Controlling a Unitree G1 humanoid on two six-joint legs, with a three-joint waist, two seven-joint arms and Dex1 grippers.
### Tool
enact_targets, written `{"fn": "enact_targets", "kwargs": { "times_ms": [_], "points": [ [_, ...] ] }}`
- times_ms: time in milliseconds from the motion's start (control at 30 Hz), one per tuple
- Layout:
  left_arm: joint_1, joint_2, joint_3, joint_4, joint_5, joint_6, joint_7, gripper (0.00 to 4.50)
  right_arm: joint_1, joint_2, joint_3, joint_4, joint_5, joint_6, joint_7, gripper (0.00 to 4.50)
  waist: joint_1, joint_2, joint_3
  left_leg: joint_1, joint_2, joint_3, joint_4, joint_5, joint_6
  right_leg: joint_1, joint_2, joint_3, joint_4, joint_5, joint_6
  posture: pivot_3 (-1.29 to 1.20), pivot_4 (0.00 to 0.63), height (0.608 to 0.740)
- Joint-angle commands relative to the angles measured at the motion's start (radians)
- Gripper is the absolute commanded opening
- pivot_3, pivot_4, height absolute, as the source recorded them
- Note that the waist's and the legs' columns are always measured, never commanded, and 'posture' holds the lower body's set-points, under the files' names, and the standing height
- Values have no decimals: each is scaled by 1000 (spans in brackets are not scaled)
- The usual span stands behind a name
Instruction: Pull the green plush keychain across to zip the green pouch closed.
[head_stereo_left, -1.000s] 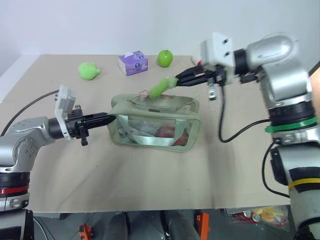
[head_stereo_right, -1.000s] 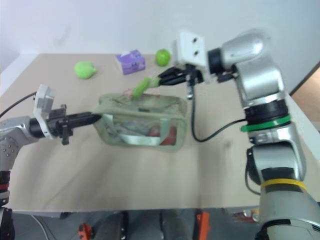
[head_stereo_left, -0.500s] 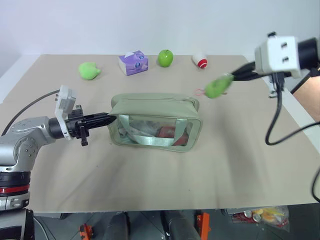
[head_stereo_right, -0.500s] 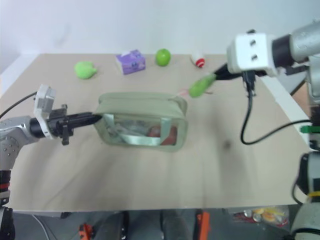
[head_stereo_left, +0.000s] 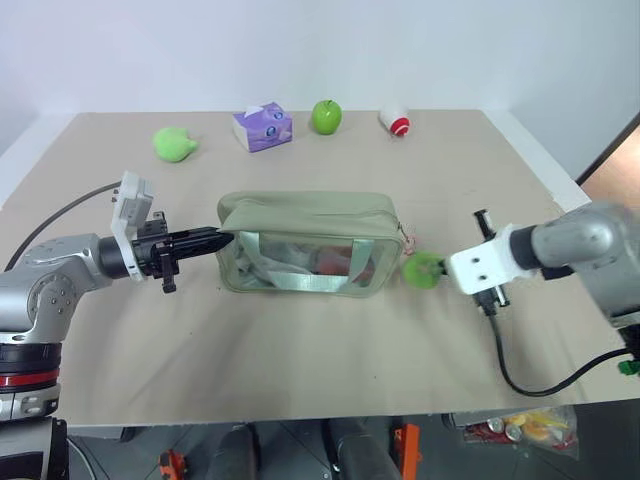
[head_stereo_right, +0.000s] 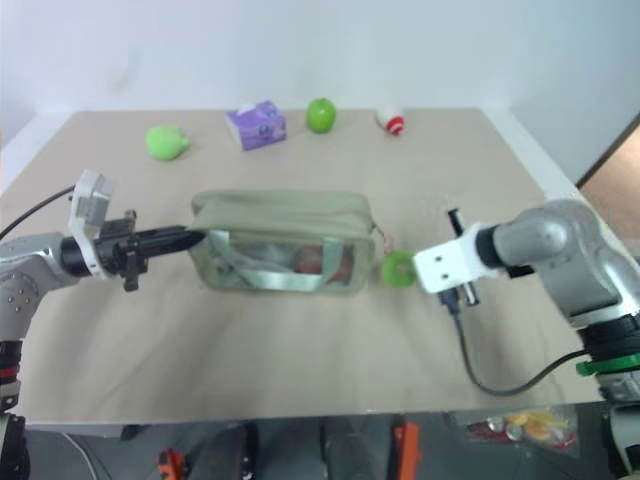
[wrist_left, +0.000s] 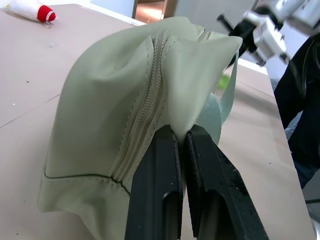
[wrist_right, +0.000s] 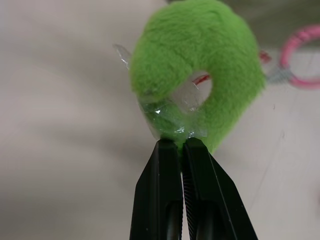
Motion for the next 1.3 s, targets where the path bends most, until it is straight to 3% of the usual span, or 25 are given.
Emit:
{"fn": "enact_targets", "kwargs": {
  "times_ms": [33, 200, 333, 533, 667, 800, 833, 900, 1200, 1233, 1300],
  "points": [
    [-8, 9, 35, -14, -22, -1, 2, 0, -8, 24, 27, 44, -105, -55, -86, 37, 0, -1, 0, 0, 0, 0, 0, 0, 0, 0, 0, 0, 0, 0, 0, 0, 150, 740],
    [-4, 10, 36, -19, -26, 2, 6, 0, -21, 46, 90, 110, -206, -138, -124, 37, 0, -1, 0, 0, 0, 0, 1, 0, 0, 0, 0, 0, 0, 0, 0, 0, 150, 740],
    [0, 8, 40, -24, -32, 4, 12, 0, 12, 13, 117, 80, -165, -183, -29, 37, 0, -1, 0, 0, 0, 0, 0, 0, 0, 0, 0, 0, 0, 0, 0, 0, 150, 740],
    [4, 7, 42, -27, -38, 4, 22, 0, -46, 73, 92, 120, -118, -121, -5, 37, -1, -1, 0, 1, 0, 0, 1, 0, 0, 1, 0, 0, 0, 1, 0, 0, 150, 740],
    [11, 5, 44, -33, -42, 4, 31, 0, -50, 88, 37, 111, 23, 2, 64, 37, -1, -1, 0, 1, 0, 0, 2, 0, 0, 1, 0, 0, 0, 1, 0, 0, 150, 740],
    [21, 2, 46, -34, -37, 8, 59, 0, -74, 113, -86, 67, 289, 283, 151, 37, -1, -1, 0, 0, 0, 0, 1, 0, 0, 1, 0, 0, 0, 1, 0, 0, 150, 740],
    [22, 2, 45, -32, -32, 6, 68, 0, -85, 114, -113, 64, 338, 359, 164, 657, -1, -1, 0, 0, 0, -1, 1, 0, 0, 2, 0, 0, 0, 1, 0, 0, 150, 740],
    [23, -1, 46, -27, -27, 2, 84, 0, -85, 98, -160, 46, 431, 462, 203, 1144, -1, -1, 0, 0, 0, -1, 1, 0, 0, 2, 0, 0, 0, 1, 0, 0, 150, 740],
    [15, 17, 76, -22, -112, 115, 96, 3115, 7, 34, -276, -12, 612, 701, 243, 4294, 2, -1, 0, 0, 0, -1, 2, 0, 0, 2, 0, 0, 0, 1, 0, 0, 150, 740],
    [19, 21, 78, -27, -108, 111, 96, 3355, 15, 30, -282, -10, 615, 707, 238, 4498, 1, -1, 0, 0, 0, -1, 2, 0, 0, 2, 0, 0, 0, 1, 0, 0, 150, 740],
    [26, 29, 101, -35, -120, 126, 106, 4041, 32, 18, -295, 4, 615, 709, 226, 4500, 0, -1, 0, 0, 0, -1, 2, 0, 0, 2, 0, 0, 0, 1, 1, 0, 150, 740]
  ]
}}
